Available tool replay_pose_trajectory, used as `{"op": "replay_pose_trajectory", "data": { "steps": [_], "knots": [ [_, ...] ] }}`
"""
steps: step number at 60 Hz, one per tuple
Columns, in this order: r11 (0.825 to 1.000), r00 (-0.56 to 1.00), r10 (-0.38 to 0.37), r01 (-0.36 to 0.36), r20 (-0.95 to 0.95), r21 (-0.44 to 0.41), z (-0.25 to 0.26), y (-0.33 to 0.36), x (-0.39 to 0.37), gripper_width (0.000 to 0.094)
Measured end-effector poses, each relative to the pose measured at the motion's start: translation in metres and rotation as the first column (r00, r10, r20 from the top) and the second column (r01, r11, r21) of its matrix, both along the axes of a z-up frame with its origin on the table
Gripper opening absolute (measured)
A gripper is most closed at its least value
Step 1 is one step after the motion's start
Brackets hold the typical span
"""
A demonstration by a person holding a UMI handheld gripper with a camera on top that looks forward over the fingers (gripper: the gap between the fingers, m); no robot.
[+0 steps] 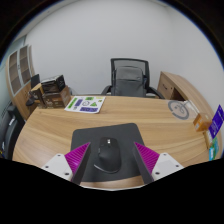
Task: Arrange mouse
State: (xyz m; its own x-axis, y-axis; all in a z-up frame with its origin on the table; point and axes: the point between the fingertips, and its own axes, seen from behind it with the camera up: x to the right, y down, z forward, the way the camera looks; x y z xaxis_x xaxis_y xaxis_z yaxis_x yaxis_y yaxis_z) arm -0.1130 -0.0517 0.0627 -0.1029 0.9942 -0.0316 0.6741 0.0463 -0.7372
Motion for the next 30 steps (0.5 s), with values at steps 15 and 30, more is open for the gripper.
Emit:
{"op": "replay_pose_trajectory", "data": {
  "steps": [15, 30],
  "knots": [
    [0.998, 0.998, -0.042, 0.04, -0.05, -0.044, 0.122, 0.03, 0.141, 0.0858],
    [0.997, 0.996, -0.069, 0.07, -0.052, 0.026, 0.167, 0.057, 0.286, 0.0856]
  ]
}}
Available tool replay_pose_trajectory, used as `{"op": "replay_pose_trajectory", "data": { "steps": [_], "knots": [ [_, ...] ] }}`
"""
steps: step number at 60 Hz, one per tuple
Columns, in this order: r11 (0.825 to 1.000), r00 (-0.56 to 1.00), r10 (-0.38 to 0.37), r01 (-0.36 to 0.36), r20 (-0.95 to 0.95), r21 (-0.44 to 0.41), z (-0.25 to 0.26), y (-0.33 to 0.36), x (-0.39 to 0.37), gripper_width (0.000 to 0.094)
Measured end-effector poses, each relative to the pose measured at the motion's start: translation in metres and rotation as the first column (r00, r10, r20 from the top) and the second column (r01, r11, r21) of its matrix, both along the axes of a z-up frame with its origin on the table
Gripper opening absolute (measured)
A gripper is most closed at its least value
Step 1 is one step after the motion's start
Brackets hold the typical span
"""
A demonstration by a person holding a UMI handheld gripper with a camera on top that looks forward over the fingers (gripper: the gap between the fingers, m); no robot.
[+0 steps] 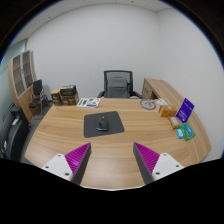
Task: Arrange mouse
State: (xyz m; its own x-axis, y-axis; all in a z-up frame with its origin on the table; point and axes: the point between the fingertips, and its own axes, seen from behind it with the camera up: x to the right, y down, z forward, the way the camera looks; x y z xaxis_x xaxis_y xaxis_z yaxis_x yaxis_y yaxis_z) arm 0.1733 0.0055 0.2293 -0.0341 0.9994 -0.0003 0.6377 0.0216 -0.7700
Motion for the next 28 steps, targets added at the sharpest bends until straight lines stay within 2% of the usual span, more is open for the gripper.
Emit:
{"op": "replay_pose_trajectory", "data": {
  "steps": [14, 22, 28],
  "knots": [
    [0.998, 0.998, -0.061, 0.062, -0.035, 0.022, 0.013, 0.006, 0.084, 0.0847],
    [0.993, 0.995, -0.093, 0.096, -0.039, 0.063, 0.006, 0.015, 0.113, 0.0848],
    [0.993, 0.995, -0.087, 0.09, -0.041, 0.08, 0.003, 0.012, 0.13, 0.0848]
  ]
}}
